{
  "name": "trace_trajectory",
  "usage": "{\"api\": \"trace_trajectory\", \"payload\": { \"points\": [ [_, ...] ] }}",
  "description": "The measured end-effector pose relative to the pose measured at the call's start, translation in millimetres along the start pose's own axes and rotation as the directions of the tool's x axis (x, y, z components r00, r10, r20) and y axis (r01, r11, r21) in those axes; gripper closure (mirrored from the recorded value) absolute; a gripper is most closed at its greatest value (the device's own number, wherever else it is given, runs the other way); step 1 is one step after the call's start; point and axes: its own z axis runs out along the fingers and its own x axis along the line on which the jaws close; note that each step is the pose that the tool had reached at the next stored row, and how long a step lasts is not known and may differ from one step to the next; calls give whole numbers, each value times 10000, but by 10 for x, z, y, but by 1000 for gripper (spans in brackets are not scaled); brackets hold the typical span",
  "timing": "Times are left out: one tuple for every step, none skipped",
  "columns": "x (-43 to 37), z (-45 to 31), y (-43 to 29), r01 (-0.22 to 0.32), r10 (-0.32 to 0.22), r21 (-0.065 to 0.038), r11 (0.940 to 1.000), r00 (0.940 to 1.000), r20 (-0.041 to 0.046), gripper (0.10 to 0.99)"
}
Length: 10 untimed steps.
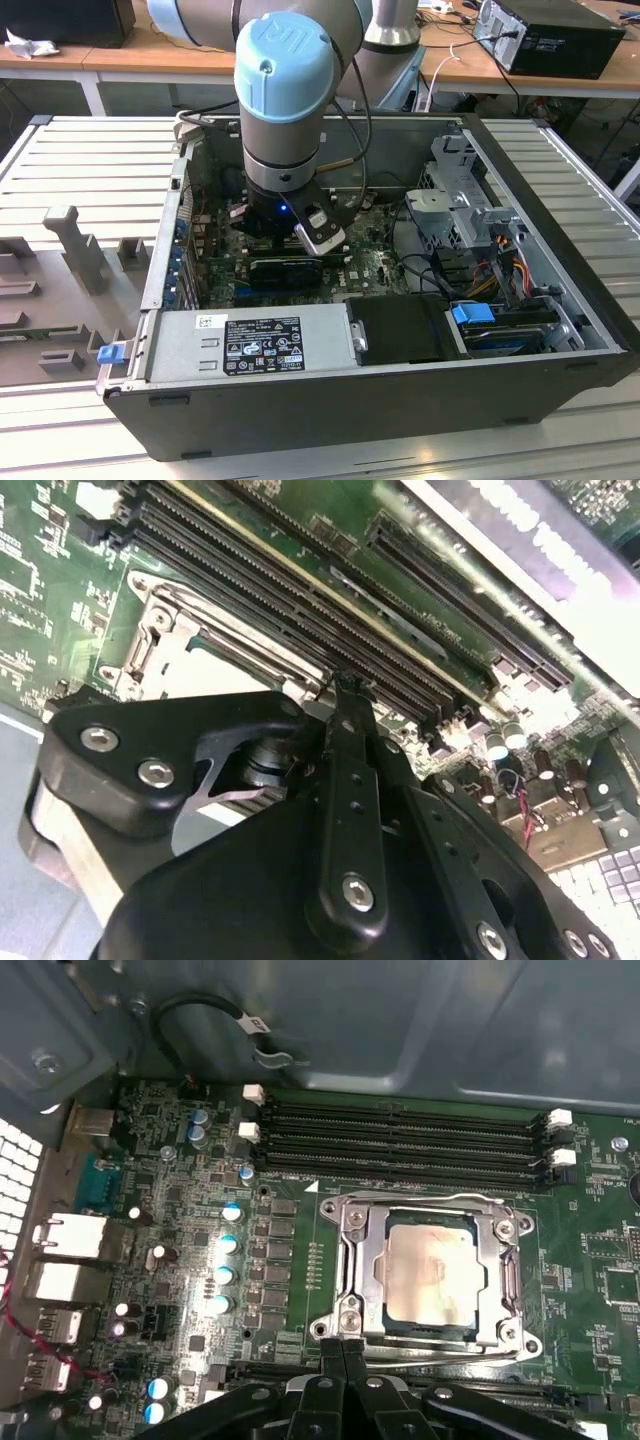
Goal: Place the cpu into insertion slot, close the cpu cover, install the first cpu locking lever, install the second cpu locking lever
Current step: 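Install the second cpu locking lever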
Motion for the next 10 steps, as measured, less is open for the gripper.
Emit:
{"api": "trace_trajectory", "payload": {
  "points": [
    [1,0,-7,1,-1,-33,10000,10000,2,980],
    [9,2,-9,1,-1,-56,10000,10000,4,980],
    [25,12,-11,6,-6,-118,9999,10000,8,980],
    [36,25,-13,7,-6,-153,9999,10000,11,980],
    [38,39,-18,8,-8,-185,9998,10000,12,980],
    [37,51,-17,10,-10,-205,9998,10000,13,980],
    [38,60,-16,11,-10,-249,9997,10000,15,980],
    [38,66,-15,13,-12,-282,9996,10000,17,980],
    [38,70,-14,14,-13,-312,9995,10000,19,980],
    [37,74,-14,19,-19,-368,9993,10000,21,980]
  ]
}}
